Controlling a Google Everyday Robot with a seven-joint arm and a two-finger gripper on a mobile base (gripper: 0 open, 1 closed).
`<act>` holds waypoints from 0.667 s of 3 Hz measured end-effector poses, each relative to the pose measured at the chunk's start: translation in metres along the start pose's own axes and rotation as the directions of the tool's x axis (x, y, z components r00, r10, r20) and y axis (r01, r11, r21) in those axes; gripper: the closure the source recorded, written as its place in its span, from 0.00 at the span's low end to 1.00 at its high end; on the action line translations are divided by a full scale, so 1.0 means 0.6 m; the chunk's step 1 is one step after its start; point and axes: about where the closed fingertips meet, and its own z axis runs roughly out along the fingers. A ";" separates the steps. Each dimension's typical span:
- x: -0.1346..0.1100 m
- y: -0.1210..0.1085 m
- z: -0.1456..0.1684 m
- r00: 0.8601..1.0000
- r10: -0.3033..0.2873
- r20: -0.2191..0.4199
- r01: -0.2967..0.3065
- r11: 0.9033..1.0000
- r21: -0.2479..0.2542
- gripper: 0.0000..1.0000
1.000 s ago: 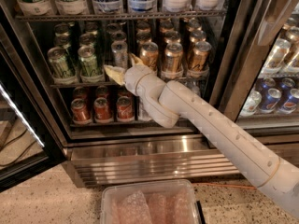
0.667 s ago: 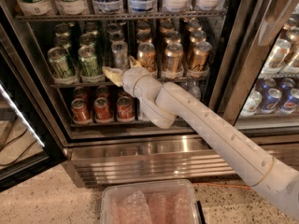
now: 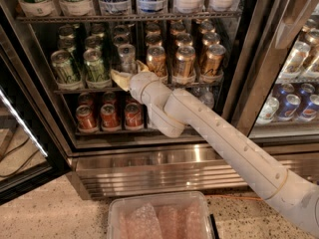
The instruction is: Pick redbull can from middle shelf of fridge
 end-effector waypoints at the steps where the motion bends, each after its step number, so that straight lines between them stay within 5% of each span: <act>1: -0.004 -0.001 0.000 1.000 0.001 0.000 -0.001 1.000 0.001 1.00; 2: -0.010 -0.012 -0.003 1.000 0.001 0.031 -0.002 0.999 0.032 1.00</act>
Offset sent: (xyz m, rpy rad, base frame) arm 0.0070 -0.0258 0.0163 0.0691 -0.0944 -0.1083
